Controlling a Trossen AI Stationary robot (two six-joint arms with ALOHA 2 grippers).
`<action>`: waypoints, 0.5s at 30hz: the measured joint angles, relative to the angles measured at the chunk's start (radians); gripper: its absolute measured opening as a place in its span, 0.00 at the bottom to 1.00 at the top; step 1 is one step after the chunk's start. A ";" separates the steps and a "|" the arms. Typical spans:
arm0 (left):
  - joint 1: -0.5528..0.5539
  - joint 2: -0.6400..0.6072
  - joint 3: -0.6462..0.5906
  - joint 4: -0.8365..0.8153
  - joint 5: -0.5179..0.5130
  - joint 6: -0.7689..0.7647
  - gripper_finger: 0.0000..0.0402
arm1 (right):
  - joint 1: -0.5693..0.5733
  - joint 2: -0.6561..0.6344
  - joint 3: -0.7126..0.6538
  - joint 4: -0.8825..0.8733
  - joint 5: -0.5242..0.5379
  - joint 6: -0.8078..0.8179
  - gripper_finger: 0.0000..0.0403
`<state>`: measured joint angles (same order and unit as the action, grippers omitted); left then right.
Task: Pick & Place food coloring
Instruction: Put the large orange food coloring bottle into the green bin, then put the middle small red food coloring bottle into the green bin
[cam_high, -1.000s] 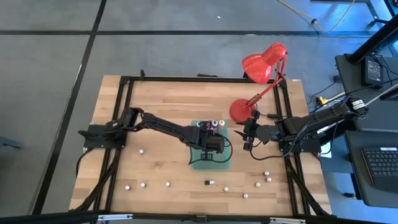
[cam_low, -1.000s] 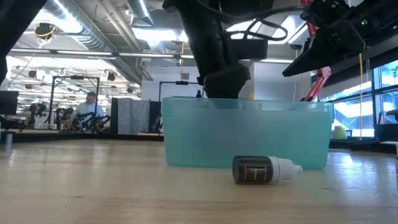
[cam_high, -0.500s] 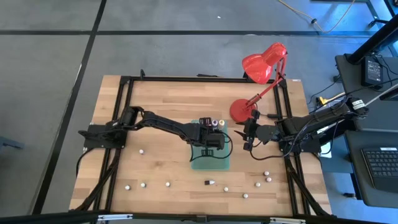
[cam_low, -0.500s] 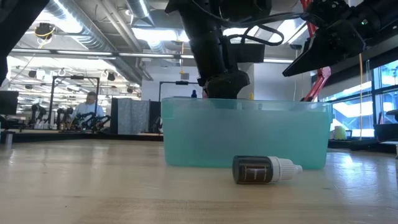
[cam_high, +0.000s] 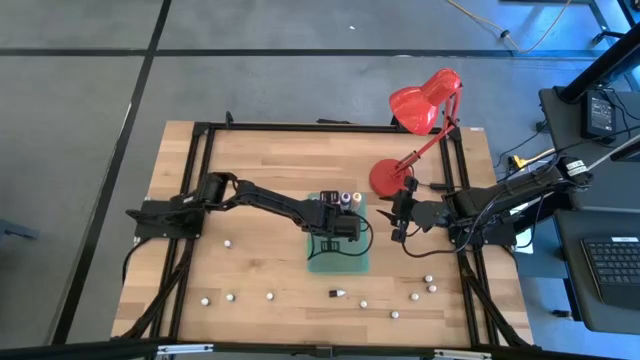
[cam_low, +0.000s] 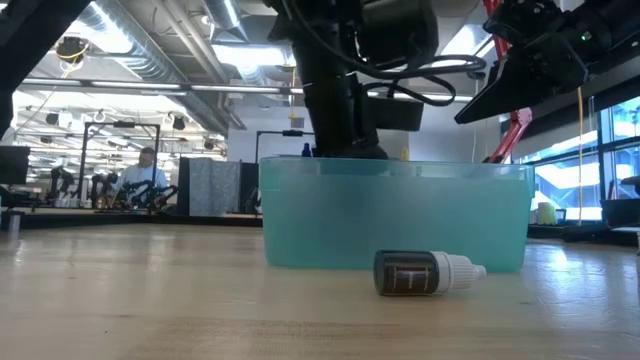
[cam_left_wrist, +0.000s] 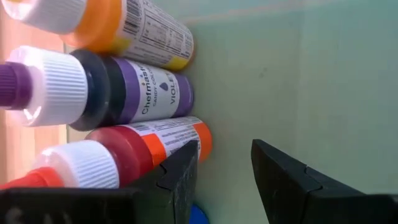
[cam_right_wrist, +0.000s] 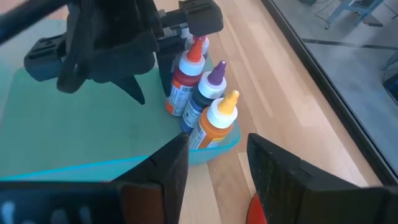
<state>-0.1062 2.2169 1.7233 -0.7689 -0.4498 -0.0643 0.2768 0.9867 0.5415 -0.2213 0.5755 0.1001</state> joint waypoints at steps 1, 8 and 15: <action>0.000 -0.001 0.000 -0.001 0.001 0.005 0.36 | 0.000 0.000 0.000 0.000 0.000 0.000 0.41; -0.027 -0.038 0.045 -0.089 0.004 0.031 0.36 | 0.000 0.000 0.000 -0.001 0.000 0.000 0.41; -0.018 -0.236 -0.138 0.036 0.063 0.032 0.37 | 0.000 0.002 0.000 -0.013 -0.006 0.023 0.41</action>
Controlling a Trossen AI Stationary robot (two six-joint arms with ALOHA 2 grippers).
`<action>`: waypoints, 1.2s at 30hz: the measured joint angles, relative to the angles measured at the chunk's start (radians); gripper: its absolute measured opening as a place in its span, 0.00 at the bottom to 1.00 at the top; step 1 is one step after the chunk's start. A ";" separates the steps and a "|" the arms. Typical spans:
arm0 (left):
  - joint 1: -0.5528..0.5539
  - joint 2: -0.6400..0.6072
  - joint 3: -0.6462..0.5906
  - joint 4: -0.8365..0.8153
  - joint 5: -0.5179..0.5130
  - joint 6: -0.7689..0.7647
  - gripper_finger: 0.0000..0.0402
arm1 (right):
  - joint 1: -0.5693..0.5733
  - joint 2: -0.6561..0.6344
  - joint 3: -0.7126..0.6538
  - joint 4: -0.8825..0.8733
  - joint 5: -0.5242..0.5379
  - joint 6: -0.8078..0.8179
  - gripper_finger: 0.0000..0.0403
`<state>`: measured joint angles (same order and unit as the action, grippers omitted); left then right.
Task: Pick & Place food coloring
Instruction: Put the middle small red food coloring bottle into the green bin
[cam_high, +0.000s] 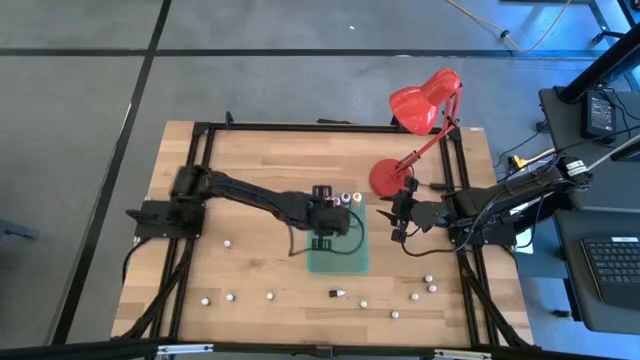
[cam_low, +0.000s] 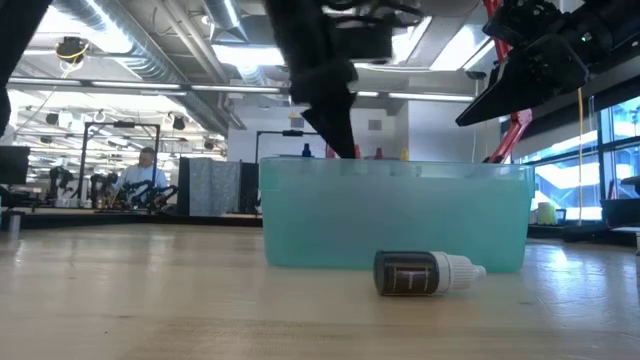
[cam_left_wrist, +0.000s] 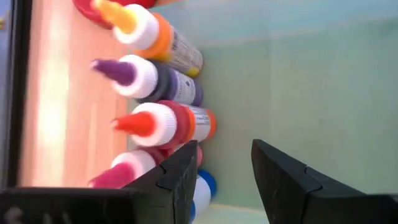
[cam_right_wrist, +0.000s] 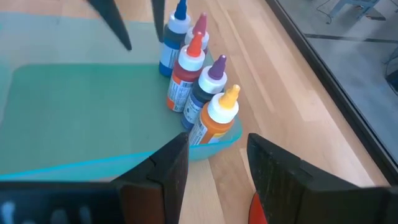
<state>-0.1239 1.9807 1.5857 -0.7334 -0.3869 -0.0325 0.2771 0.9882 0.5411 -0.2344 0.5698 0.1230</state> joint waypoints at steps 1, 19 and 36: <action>0.007 -0.041 -0.057 0.069 0.024 -0.005 0.37 | 0.000 0.000 0.000 -0.002 -0.001 0.000 0.41; 0.000 -0.819 -1.081 1.240 0.095 0.038 0.36 | 0.000 0.001 0.043 -0.013 -0.049 0.024 0.48; 0.018 -0.958 -1.234 1.253 0.038 0.088 0.36 | 0.129 0.004 0.276 -0.436 -0.474 0.694 0.78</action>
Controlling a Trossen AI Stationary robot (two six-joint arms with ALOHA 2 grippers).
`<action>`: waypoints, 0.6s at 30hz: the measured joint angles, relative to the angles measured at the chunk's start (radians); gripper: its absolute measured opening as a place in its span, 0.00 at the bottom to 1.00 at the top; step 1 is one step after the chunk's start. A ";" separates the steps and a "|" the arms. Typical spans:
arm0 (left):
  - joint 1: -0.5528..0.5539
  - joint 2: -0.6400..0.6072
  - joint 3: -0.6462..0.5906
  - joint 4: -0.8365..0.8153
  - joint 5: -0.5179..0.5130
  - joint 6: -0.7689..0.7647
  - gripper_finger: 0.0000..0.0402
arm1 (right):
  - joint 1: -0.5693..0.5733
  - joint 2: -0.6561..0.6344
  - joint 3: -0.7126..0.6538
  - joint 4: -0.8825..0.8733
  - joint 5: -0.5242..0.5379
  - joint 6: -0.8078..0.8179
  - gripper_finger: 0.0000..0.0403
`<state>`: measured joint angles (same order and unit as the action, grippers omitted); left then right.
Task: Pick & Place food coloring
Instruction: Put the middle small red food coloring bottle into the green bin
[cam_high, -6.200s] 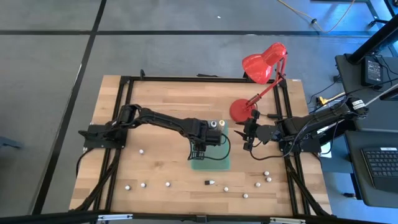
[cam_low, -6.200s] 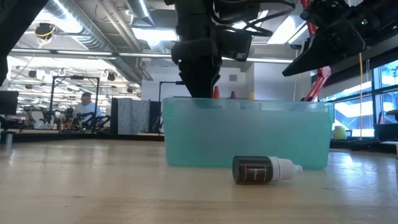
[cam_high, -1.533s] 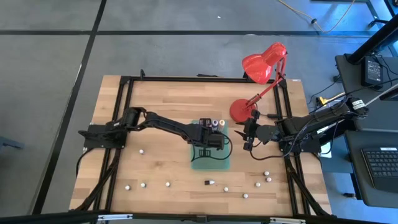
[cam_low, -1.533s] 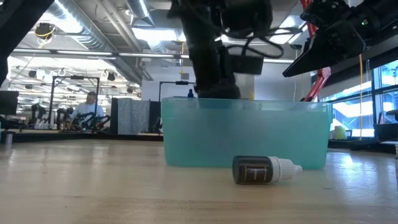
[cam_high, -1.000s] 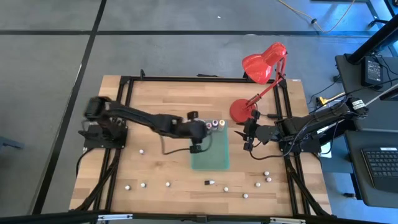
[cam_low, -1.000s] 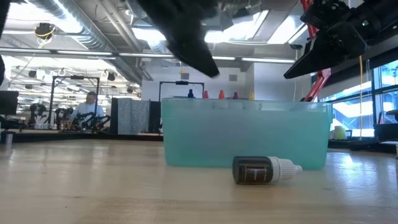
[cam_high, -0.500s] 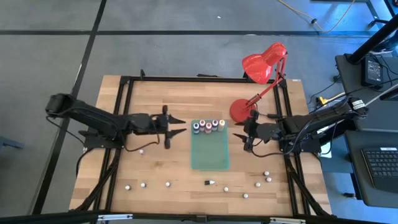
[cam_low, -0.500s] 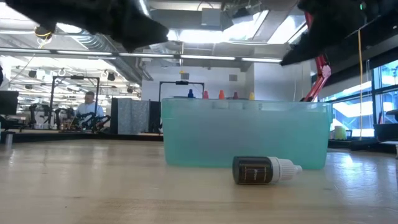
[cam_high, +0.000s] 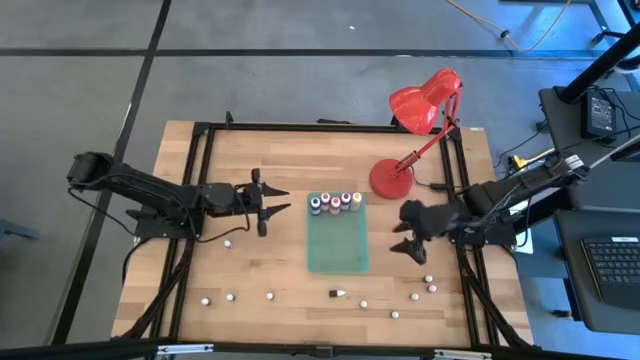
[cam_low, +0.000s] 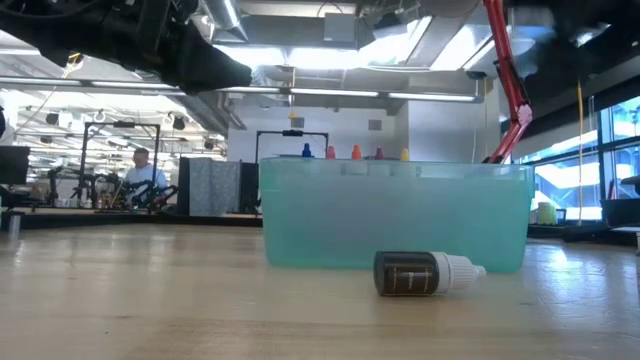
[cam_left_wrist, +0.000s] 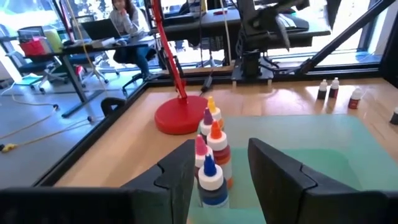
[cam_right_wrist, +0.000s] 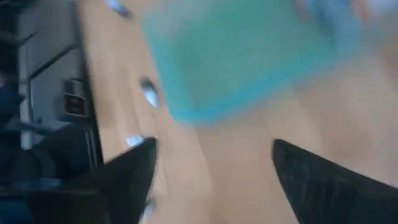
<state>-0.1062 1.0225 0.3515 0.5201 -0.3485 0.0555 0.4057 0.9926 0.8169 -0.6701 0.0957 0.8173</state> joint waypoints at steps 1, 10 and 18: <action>0.000 0.000 0.000 -0.001 0.000 0.000 0.36 | 0.018 0.003 0.000 -0.068 0.000 0.105 0.77; 0.000 0.000 0.000 0.000 -0.001 0.010 0.36 | 0.212 0.125 0.000 -0.358 -0.067 0.658 0.70; 0.000 0.000 0.000 0.000 -0.001 0.019 0.36 | 0.307 0.337 0.000 -0.264 -0.173 0.705 0.69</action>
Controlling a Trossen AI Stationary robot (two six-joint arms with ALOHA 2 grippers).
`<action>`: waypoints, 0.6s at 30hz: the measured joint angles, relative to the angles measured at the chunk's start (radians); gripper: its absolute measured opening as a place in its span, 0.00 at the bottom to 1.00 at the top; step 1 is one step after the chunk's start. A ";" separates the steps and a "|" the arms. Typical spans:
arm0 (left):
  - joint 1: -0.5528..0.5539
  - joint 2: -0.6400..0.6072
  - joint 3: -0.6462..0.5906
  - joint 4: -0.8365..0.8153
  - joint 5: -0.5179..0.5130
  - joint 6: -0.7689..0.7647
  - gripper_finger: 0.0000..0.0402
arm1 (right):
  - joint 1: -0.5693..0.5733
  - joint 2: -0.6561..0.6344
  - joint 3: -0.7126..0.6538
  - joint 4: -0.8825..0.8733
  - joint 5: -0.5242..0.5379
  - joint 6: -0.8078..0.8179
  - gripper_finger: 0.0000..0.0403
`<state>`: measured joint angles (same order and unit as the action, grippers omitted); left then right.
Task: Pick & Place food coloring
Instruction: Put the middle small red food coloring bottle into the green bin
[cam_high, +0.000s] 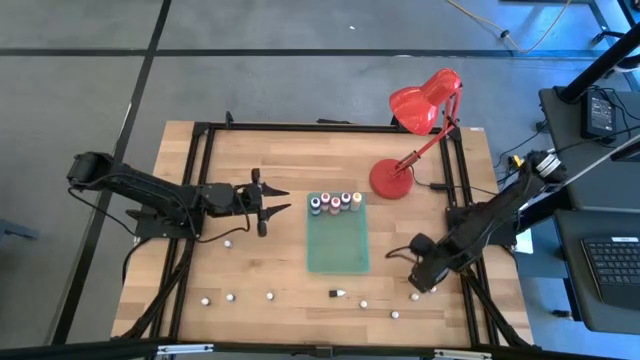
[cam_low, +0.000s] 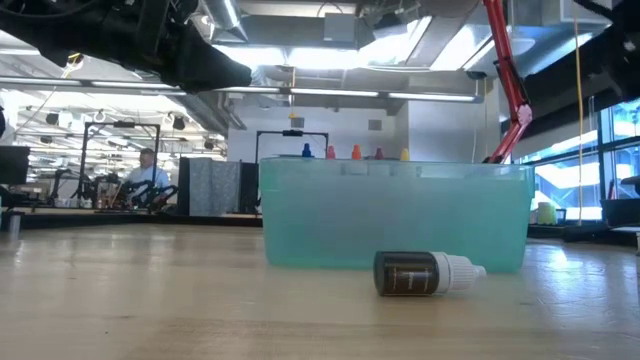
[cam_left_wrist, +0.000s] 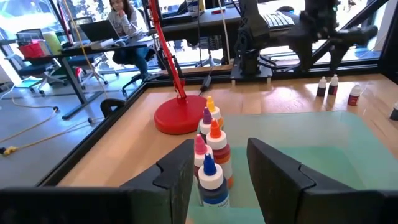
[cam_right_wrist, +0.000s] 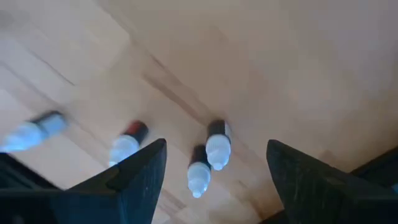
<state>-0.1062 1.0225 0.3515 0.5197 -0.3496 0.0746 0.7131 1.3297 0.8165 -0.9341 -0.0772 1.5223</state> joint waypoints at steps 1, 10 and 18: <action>0.000 0.000 0.000 0.000 0.000 0.000 0.36 | 0.007 0.024 0.000 0.009 -0.019 0.000 0.69; 0.000 0.000 0.000 0.000 0.000 0.000 0.36 | 0.035 0.158 0.000 0.079 -0.057 0.047 0.69; 0.000 0.000 0.000 0.000 -0.001 -0.002 0.37 | 0.046 0.170 0.000 0.078 -0.058 0.071 0.57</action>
<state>-0.1062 1.0229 0.3515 0.5198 -0.3504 0.0727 0.7593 1.4998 0.8165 -0.8558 -0.1353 1.5937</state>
